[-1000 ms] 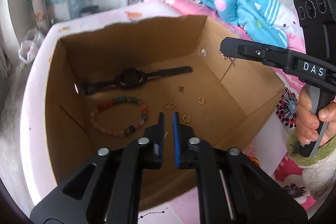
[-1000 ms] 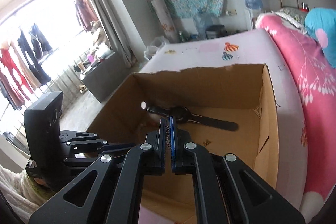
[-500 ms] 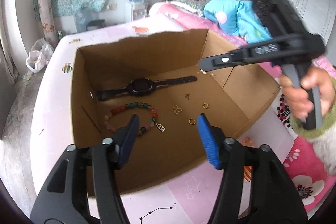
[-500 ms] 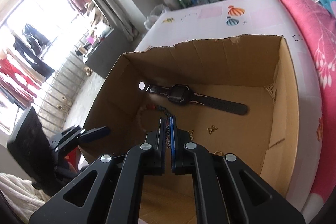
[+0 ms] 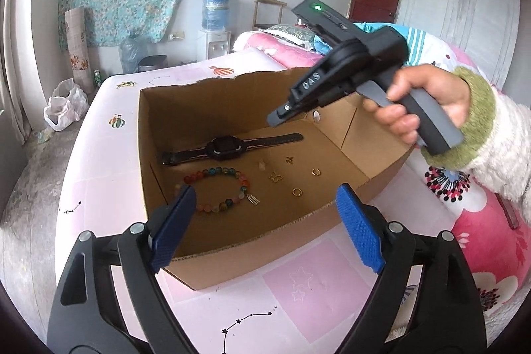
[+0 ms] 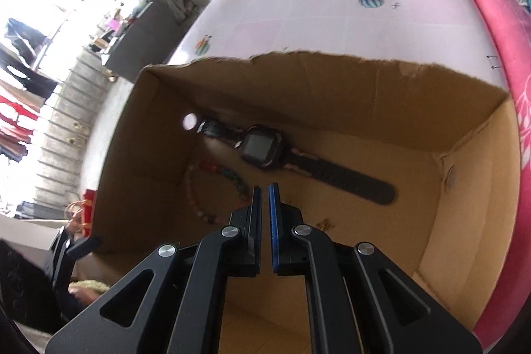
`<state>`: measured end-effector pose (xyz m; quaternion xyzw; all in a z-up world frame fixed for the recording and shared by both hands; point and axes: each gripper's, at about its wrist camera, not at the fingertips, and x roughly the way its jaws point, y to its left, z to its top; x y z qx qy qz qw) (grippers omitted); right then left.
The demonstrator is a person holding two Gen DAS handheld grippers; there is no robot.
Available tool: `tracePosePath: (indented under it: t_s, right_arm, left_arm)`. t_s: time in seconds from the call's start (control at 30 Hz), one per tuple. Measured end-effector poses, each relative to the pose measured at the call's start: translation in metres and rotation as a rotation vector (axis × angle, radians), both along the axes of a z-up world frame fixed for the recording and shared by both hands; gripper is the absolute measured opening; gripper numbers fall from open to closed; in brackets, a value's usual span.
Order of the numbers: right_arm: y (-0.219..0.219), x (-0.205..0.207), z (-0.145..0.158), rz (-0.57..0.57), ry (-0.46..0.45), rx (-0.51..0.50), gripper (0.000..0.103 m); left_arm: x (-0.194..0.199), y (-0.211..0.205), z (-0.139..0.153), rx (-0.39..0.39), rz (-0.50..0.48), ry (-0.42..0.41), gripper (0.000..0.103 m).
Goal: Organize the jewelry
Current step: 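Withdraw both open tools from the box toward the orange bracelet, then close the right tool on the orange bead bracelet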
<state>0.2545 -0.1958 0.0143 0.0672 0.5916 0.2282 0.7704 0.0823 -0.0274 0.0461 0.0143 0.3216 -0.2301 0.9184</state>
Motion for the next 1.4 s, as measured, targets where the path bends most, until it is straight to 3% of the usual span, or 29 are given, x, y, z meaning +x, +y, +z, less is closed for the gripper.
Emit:
tracePosePath:
  t_s: [0.2, 0.27, 0.3, 0.33, 0.5, 0.63, 0.77, 0.9, 1.03, 1.23, 1.4]
  right_arm:
    - [-0.012, -0.009, 0.015, -0.051, -0.045, 0.056, 0.006]
    - [-0.019, -0.019, 0.028, -0.068, -0.085, 0.107, 0.014]
    - [-0.024, -0.025, 0.035, -0.076, -0.112, 0.129, 0.024]
    - [-0.030, -0.038, 0.047, -0.088, -0.160, 0.148, 0.032]
    - [-0.048, -0.113, 0.090, -0.105, -0.420, 0.121, 0.047]
    - [-0.065, -0.194, 0.094, -0.169, -0.585, 0.031, 0.050]
    - [-0.086, -0.242, 0.065, -0.274, -0.532, 0.033, 0.050]
    - [-0.094, -0.262, 0.010, -0.336, -0.361, 0.062, 0.050]
    - [-0.066, -0.264, -0.026, -0.254, -0.282, 0.051, 0.044]
    - [-0.029, -0.255, -0.044, -0.129, -0.298, -0.123, 0.031]
    - [-0.022, -0.250, -0.059, -0.078, -0.295, -0.205, 0.019]
  left_arm:
    - [-0.010, -0.001, 0.001, 0.001, -0.009, -0.016, 0.083]
    - [-0.014, -0.001, 0.003, 0.009, -0.009, -0.025, 0.083]
    - [-0.017, -0.001, 0.003, 0.013, -0.008, -0.029, 0.083]
    - [-0.019, -0.001, 0.004, 0.015, -0.008, -0.032, 0.083]
    - [-0.038, 0.001, 0.005, 0.025, -0.012, -0.045, 0.085]
    - [-0.053, -0.003, -0.004, 0.063, -0.033, 0.011, 0.090]
    - [-0.061, -0.016, -0.023, 0.098, -0.059, 0.106, 0.090]
    - [-0.056, -0.032, -0.050, 0.153, -0.041, 0.198, 0.090]
    - [-0.042, -0.043, -0.081, 0.267, 0.020, 0.292, 0.090]
    - [-0.032, -0.032, -0.098, 0.254, 0.097, 0.374, 0.090]
    - [-0.033, -0.030, -0.098, 0.264, 0.120, 0.366, 0.091]
